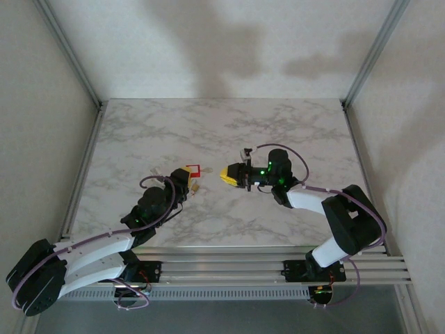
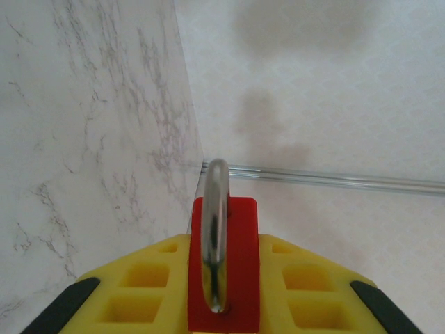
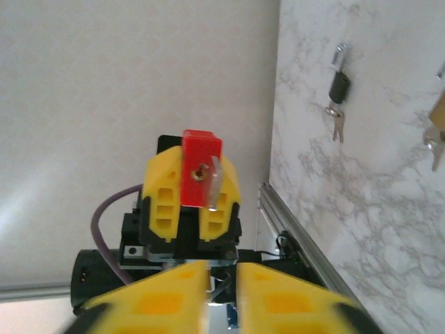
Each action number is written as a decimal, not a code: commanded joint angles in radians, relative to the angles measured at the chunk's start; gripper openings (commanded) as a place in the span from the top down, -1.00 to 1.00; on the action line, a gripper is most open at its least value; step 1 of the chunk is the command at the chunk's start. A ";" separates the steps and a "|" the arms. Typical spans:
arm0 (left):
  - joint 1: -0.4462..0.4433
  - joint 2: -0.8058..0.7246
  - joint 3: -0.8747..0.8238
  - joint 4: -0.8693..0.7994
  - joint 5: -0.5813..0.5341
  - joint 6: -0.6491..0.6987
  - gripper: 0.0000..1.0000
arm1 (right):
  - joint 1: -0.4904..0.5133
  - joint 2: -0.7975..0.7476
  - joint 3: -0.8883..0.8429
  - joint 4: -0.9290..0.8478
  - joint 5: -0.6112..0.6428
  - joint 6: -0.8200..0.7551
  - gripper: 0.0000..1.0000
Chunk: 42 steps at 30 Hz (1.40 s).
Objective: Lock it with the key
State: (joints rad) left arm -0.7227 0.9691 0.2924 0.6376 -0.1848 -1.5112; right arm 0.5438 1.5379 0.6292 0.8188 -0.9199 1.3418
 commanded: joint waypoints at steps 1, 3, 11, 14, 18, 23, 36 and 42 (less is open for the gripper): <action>0.008 -0.002 -0.002 0.034 -0.011 0.018 1.00 | -0.002 -0.008 0.029 -0.033 -0.015 -0.044 0.20; 0.006 0.003 -0.002 0.043 -0.005 0.017 1.00 | -0.002 0.009 0.033 0.011 -0.021 -0.017 0.04; 0.003 0.032 -0.002 0.087 0.033 0.011 1.00 | 0.032 0.056 0.096 0.035 -0.041 -0.002 -0.17; 0.002 0.038 -0.002 0.098 0.041 0.011 1.00 | 0.048 0.072 0.117 0.031 -0.037 -0.006 -0.16; -0.001 0.039 0.001 0.103 0.041 0.011 1.00 | 0.066 0.102 0.140 0.051 -0.038 0.010 -0.14; -0.004 0.038 -0.001 0.106 0.045 0.011 1.00 | 0.085 0.116 0.153 0.060 -0.032 0.013 0.01; -0.007 0.038 -0.005 0.119 0.053 0.009 1.00 | 0.089 0.143 0.186 0.081 -0.039 0.015 0.35; -0.007 0.039 -0.006 0.122 0.053 0.009 1.00 | 0.090 0.143 0.188 0.089 -0.042 0.017 0.48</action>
State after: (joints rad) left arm -0.7250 1.0054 0.2924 0.7071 -0.1490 -1.5112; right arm 0.6250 1.6726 0.7895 0.8665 -0.9436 1.3575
